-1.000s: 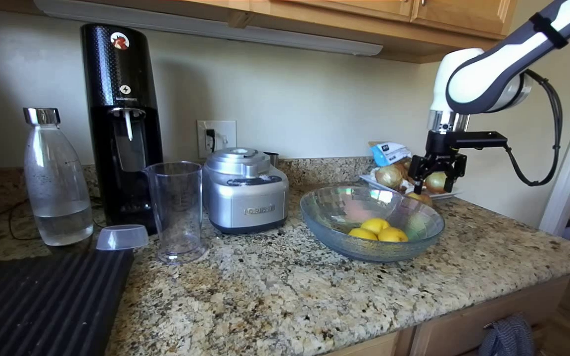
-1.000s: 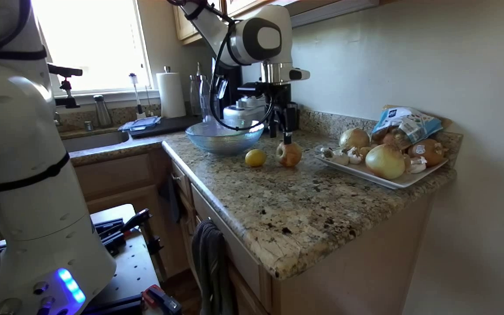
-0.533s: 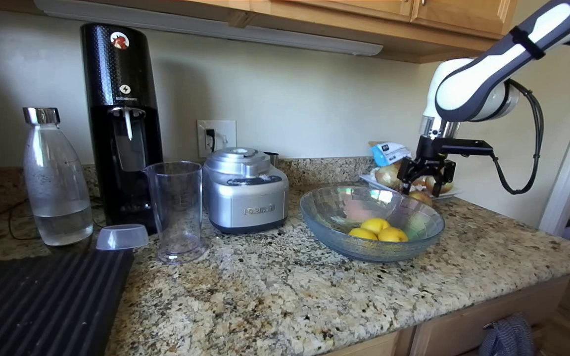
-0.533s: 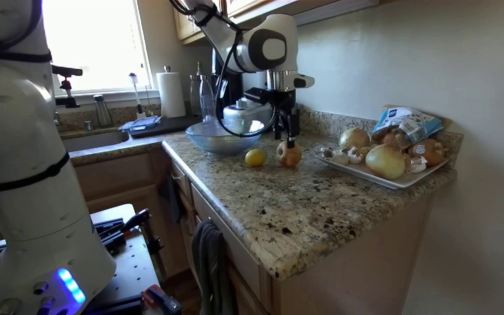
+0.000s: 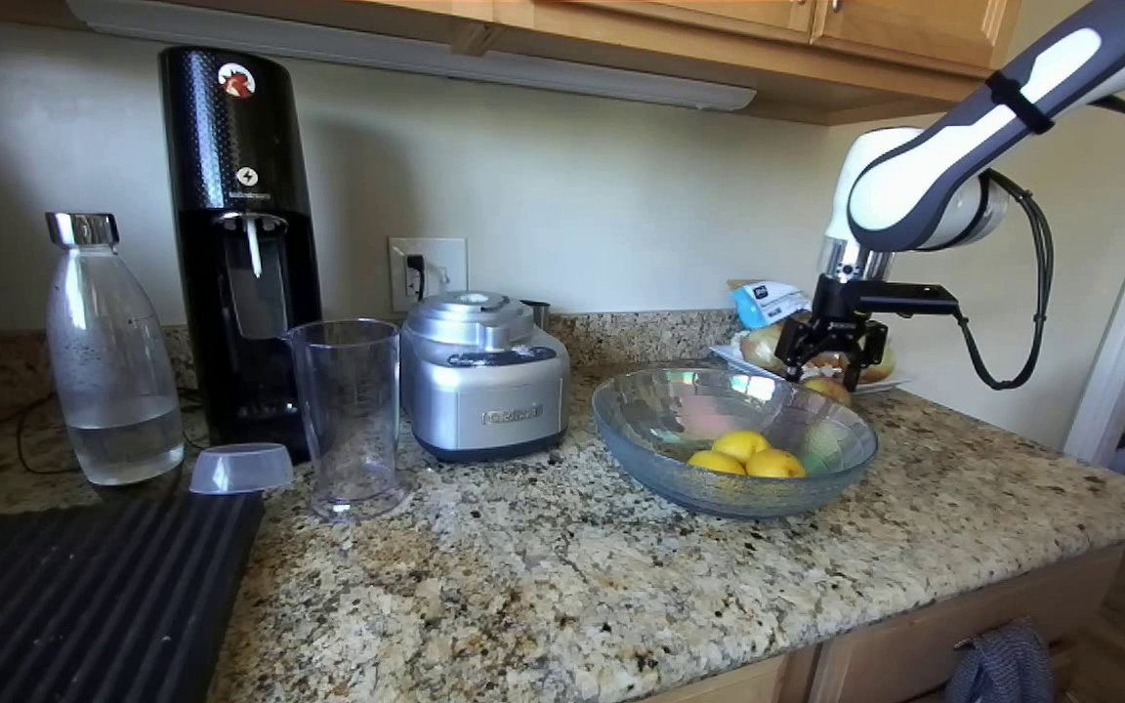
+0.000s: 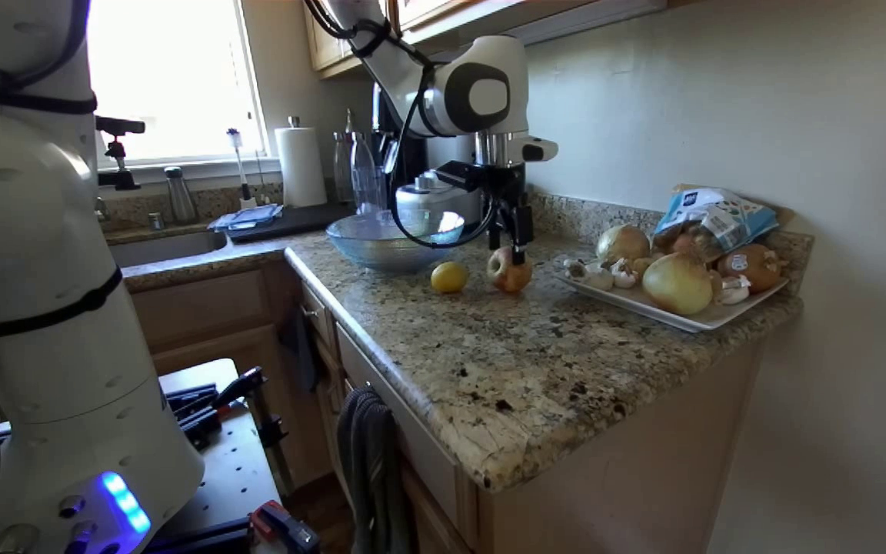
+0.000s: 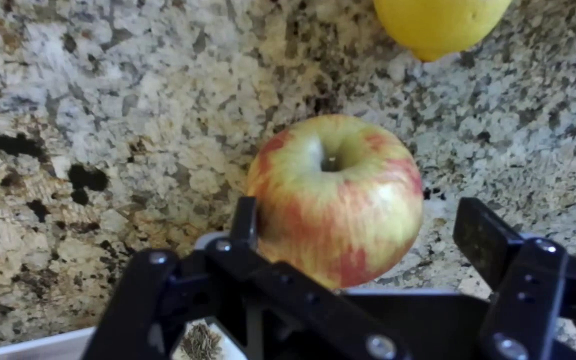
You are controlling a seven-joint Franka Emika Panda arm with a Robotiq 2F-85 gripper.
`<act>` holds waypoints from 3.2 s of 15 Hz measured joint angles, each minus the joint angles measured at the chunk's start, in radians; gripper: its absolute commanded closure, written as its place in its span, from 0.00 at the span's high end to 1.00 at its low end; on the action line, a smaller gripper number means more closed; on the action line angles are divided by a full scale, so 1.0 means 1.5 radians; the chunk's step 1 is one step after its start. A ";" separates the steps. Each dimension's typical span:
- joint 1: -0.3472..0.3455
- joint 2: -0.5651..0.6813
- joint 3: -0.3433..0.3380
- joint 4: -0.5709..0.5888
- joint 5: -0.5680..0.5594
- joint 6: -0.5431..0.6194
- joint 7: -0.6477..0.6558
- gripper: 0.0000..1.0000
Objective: Put the lemons and the apple in the glass bowl
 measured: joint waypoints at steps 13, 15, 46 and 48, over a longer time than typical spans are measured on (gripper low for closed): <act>0.009 0.038 -0.019 -0.003 -0.098 0.014 -0.001 1.00; 0.014 0.049 -0.021 -0.003 -0.108 0.025 -0.001 0.74; 0.122 -0.134 0.130 -0.043 -0.017 -0.047 -0.208 0.67; 0.131 -0.117 0.140 -0.042 -0.013 -0.031 -0.236 0.67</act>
